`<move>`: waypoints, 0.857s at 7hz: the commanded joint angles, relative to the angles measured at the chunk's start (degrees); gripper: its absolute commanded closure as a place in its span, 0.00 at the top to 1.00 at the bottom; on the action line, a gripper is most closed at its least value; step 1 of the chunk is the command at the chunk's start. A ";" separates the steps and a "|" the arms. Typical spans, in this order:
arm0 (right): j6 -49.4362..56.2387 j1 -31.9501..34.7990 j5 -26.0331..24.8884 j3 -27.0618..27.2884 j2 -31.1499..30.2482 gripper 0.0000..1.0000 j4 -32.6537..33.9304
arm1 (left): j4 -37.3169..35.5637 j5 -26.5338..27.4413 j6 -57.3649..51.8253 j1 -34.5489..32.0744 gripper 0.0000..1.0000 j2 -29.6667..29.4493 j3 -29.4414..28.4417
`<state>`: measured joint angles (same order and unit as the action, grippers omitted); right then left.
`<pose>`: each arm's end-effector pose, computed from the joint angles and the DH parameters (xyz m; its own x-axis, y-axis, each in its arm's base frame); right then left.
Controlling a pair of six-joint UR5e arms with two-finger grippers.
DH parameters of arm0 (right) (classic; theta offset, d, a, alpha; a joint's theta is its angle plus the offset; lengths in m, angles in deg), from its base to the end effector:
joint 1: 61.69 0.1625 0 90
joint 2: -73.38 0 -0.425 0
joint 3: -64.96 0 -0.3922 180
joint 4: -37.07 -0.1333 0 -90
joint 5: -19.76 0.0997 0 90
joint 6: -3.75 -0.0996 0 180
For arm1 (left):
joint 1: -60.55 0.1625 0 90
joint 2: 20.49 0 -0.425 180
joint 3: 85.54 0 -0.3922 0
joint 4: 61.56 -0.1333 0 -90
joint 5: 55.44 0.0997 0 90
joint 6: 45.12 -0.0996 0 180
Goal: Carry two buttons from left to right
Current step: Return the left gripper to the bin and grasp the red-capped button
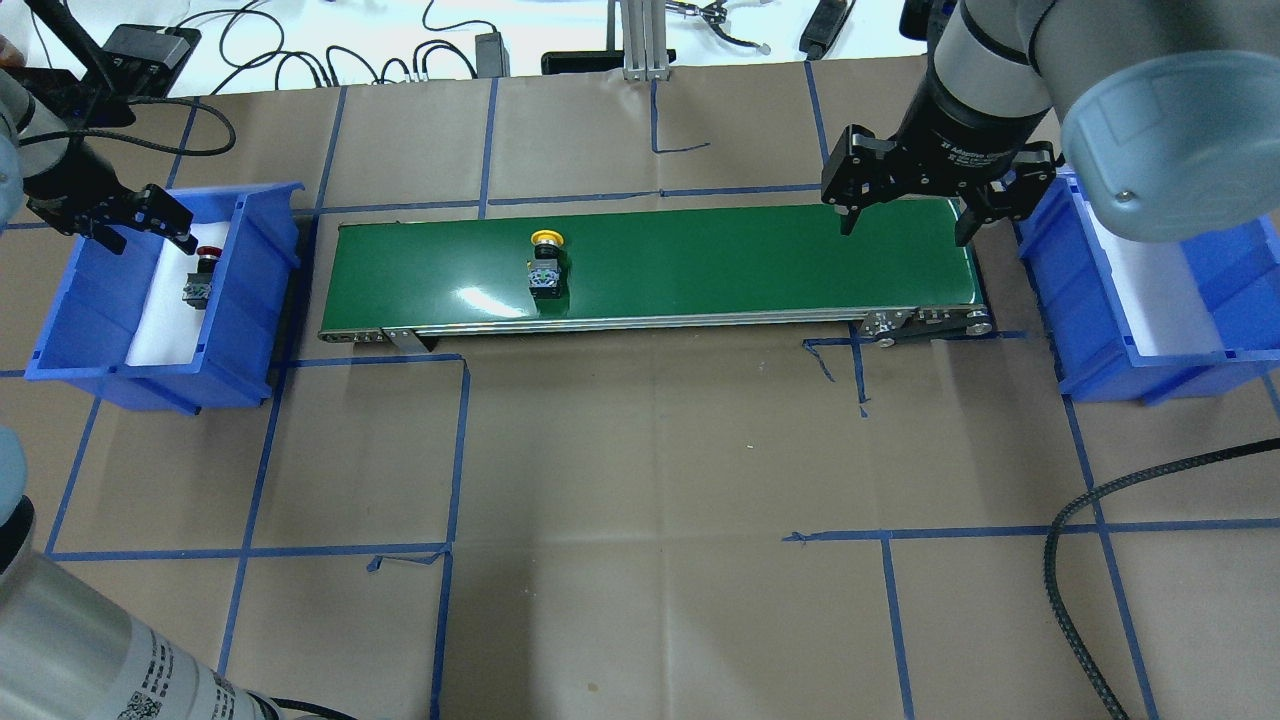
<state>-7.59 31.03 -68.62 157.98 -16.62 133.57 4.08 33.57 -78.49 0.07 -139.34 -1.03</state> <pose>0.1596 -0.4902 0.4735 -0.9882 0.1479 -0.0396 0.1499 0.9872 -0.0540 0.2109 -0.6465 0.2814 -0.9977 0.0674 0.0048 0.0672 0.9974 -0.0241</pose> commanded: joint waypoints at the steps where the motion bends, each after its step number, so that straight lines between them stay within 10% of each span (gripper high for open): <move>1: 0.00 0.00 0.06 0.05 0.00 1.00 0.00 | -6.54 0.20 -0.12 0.02 1.00 -2.17 3.10; 6: 0.00 0.00 0.06 0.05 0.00 1.00 0.00 | -13.34 -0.06 0.67 -0.16 0.92 -4.81 6.45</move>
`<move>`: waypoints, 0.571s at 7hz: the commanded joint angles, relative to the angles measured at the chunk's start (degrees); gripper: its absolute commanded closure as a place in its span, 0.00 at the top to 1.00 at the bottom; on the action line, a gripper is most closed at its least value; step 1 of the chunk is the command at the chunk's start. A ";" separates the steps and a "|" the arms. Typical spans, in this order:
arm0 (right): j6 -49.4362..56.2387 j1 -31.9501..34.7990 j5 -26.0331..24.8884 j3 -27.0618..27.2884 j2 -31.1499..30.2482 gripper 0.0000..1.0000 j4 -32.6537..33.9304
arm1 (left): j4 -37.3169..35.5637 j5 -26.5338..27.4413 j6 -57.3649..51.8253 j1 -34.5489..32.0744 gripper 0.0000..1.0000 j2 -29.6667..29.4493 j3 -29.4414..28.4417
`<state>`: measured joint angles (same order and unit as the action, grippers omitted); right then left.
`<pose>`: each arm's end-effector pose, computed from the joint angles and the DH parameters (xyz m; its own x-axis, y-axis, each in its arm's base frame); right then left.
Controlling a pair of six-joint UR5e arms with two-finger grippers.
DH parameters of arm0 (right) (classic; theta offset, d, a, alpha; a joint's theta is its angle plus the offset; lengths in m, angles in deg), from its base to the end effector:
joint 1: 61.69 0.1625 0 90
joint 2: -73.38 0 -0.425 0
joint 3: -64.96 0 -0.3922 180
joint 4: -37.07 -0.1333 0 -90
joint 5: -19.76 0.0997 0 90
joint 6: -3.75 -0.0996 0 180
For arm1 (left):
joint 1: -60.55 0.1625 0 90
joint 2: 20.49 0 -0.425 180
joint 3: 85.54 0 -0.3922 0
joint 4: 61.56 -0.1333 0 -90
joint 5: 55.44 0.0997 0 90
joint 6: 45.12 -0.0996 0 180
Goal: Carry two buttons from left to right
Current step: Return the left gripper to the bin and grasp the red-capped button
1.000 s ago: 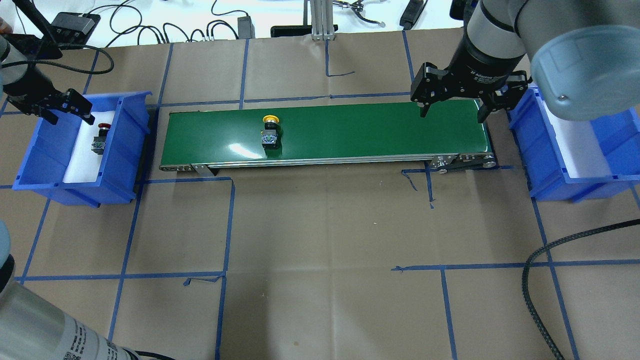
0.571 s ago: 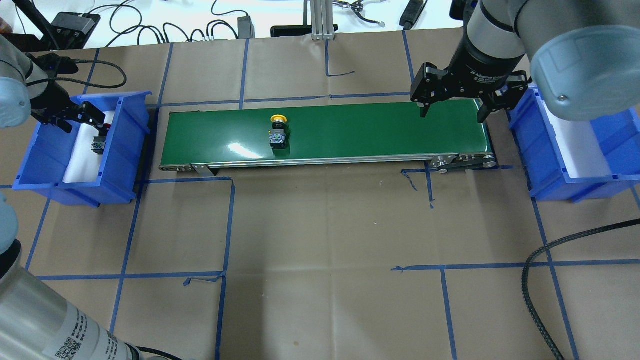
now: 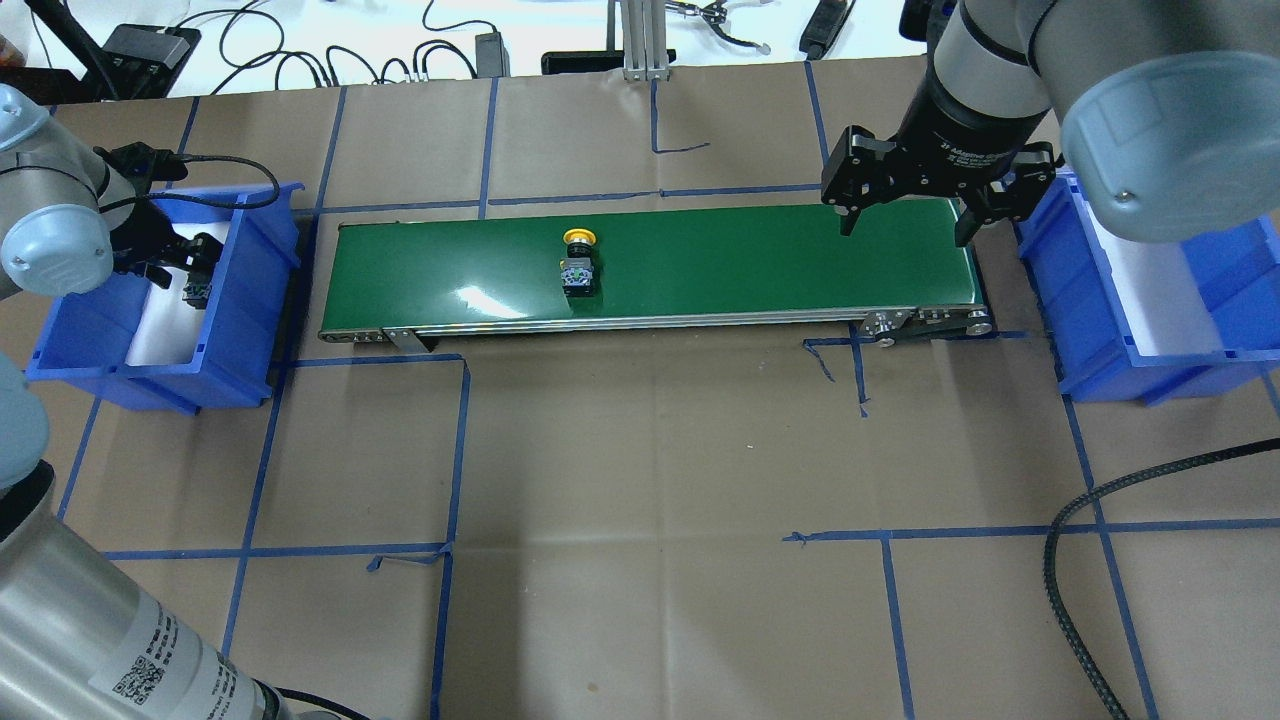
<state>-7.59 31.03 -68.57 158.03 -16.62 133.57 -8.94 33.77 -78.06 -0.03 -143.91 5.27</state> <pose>0.1596 -0.4901 0.4731 -0.9882 0.1478 -0.0403 0.1499 0.9873 -0.0529 0.2085 -0.6440 0.2026 -0.9980 0.0613 -0.0183 0.0622 0.9966 -0.0536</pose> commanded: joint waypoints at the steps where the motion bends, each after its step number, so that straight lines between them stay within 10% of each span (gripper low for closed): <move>1: 0.00 0.00 0.01 0.00 0.00 1.00 0.00 | -0.32 -0.35 1.02 -0.06 0.68 0.11 -0.11; 4: -0.09 0.00 0.01 -0.09 0.52 1.00 0.18 | -0.23 -0.44 1.03 -0.06 0.04 0.38 -0.90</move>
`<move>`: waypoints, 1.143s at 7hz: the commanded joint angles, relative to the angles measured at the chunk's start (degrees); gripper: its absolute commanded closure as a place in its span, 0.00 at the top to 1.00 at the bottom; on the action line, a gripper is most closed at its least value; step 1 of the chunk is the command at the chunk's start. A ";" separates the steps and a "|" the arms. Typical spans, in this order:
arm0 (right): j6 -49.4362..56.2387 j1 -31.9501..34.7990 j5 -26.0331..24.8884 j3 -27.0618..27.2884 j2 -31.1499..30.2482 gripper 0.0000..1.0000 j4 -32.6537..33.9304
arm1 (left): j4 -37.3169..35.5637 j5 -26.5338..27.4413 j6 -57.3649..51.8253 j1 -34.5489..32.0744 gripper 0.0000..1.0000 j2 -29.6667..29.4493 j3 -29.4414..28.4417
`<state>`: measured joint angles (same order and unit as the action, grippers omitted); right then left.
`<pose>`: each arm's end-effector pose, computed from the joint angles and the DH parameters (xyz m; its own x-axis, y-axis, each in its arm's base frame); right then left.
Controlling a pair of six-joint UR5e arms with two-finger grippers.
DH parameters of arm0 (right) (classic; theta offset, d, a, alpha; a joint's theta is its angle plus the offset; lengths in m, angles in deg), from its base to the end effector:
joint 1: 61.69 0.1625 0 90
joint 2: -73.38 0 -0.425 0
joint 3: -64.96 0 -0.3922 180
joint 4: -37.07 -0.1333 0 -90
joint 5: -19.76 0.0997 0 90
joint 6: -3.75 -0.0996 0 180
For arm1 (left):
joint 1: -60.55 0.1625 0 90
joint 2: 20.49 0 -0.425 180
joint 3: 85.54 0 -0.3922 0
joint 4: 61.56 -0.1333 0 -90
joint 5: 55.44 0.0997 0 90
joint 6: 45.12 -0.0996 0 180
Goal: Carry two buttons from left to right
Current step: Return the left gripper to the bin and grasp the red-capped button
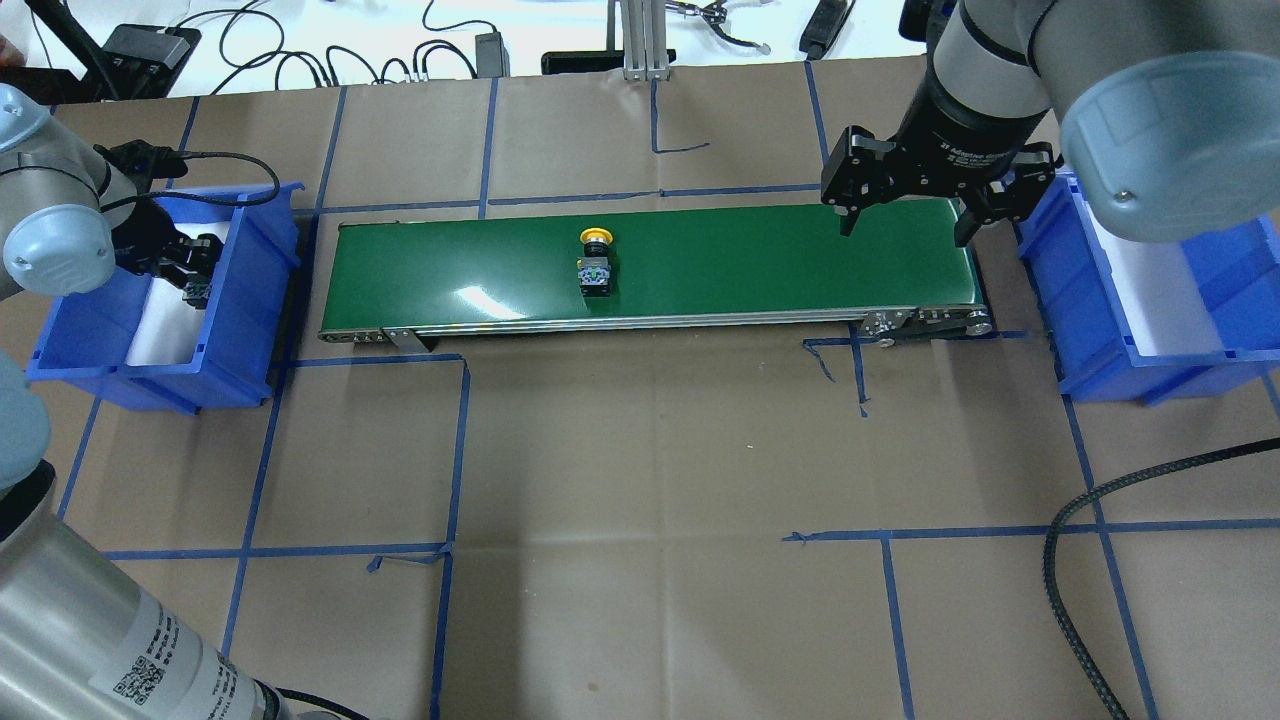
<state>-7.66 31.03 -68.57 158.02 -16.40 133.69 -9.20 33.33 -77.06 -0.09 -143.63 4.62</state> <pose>0.1597 -0.4915 0.4715 -0.9880 0.1491 -0.0400 0.1511 0.9872 -0.0514 0.2090 -0.6478 0.2113 -0.9987 0.0450 -0.0219 0.0465 0.9961 -0.0755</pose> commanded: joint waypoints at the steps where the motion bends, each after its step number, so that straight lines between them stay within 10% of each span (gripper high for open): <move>1: -0.01 0.00 0.00 -0.07 0.31 1.00 0.06 | 1.07 0.17 0.03 0.09 0.00 0.96 -1.30; 8: 0.08 0.00 0.00 -0.07 0.39 1.00 -0.03 | 28.49 0.88 1.77 -0.87 0.01 11.43 -12.38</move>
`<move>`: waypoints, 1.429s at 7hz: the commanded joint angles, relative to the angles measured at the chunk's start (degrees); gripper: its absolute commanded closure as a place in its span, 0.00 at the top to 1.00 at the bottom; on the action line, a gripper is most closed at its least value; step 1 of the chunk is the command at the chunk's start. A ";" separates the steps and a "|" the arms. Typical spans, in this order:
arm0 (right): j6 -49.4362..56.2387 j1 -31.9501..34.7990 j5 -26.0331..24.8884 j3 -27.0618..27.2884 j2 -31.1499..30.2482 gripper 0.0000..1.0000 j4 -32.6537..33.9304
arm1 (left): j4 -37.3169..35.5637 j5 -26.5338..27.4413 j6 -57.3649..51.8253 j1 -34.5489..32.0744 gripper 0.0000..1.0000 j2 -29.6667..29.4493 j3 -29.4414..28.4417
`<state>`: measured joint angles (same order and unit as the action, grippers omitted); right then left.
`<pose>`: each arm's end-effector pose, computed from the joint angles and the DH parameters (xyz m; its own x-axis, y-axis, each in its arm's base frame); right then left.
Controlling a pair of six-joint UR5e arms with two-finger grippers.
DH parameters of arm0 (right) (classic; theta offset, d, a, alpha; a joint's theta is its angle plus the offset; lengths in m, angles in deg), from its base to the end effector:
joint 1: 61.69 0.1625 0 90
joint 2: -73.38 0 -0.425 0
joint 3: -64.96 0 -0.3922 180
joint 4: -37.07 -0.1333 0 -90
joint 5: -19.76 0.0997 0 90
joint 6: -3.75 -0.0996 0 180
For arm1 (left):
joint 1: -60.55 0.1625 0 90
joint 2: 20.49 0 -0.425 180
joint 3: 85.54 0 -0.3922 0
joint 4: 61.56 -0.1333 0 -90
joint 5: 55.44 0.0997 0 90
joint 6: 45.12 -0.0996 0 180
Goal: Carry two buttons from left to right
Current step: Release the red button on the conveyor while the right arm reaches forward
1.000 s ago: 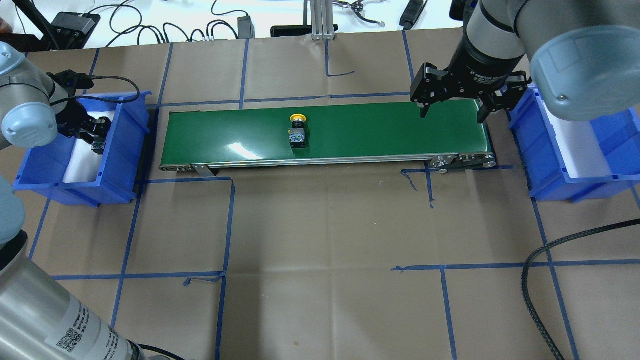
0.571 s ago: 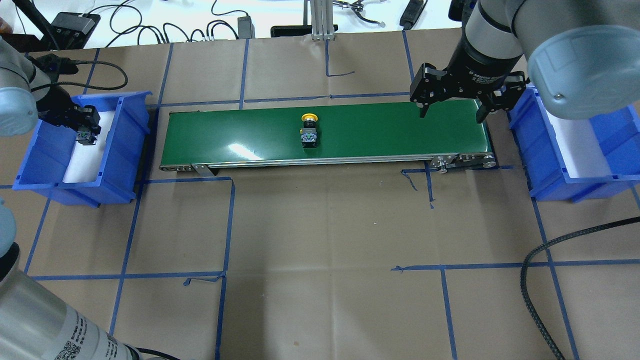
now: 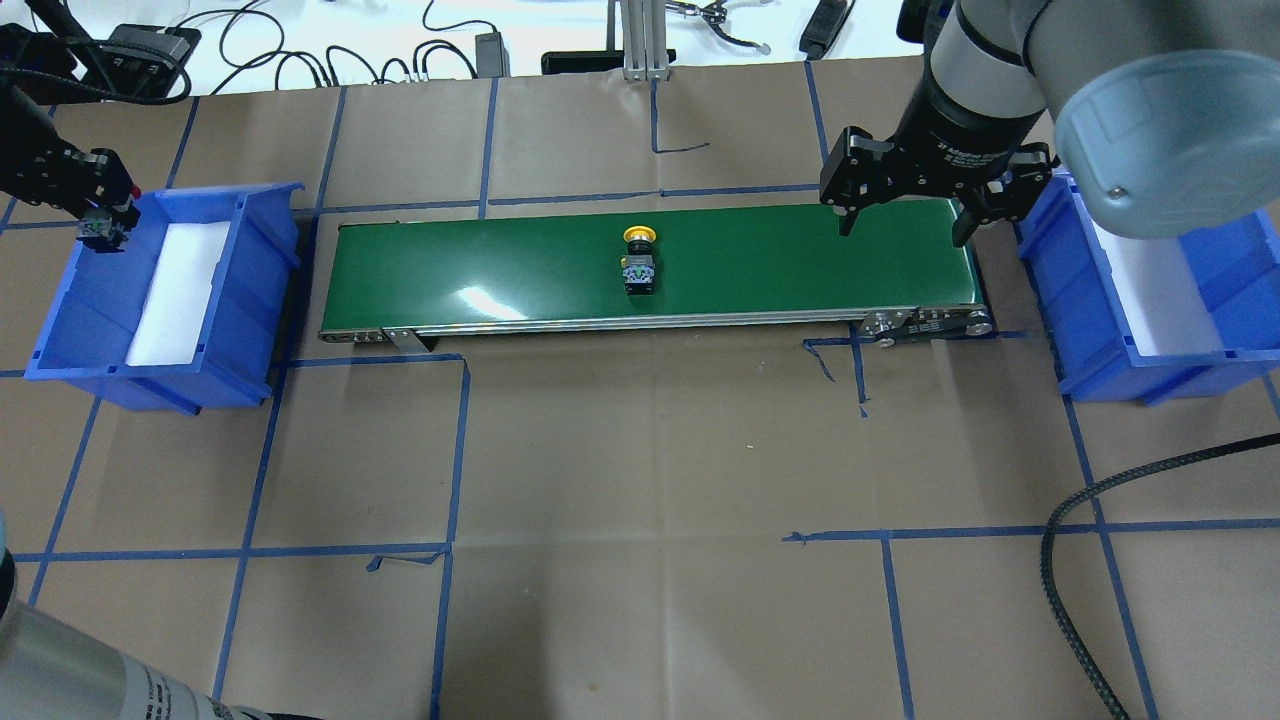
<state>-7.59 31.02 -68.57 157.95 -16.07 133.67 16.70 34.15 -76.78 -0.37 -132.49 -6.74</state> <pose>0.1597 -0.4934 0.4692 -0.9882 0.1483 -0.0390 0.1500 0.9876 -0.0466 0.1968 -0.6295 0.3851 -0.9990 0.0451 -0.0025 0.0451 0.9988 -0.0177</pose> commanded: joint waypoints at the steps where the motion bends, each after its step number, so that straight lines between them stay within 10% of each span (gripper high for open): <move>1: 0.00 0.02 0.00 0.00 0.06 1.00 -0.01 | 4.17 -0.38 5.34 -2.16 0.01 0.55 -0.76; 7: 0.18 -0.07 -0.09 0.09 0.06 1.00 -0.10 | 4.02 0.06 22.79 -21.41 0.01 0.47 1.69; 10: 0.18 0.01 -0.18 0.61 2.41 1.00 4.52 | -8.25 -0.12 22.08 -21.69 0.01 -0.67 12.05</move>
<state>-7.41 30.96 -68.71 158.20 -15.41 134.86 13.90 34.06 -54.62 -21.95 -132.41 1.37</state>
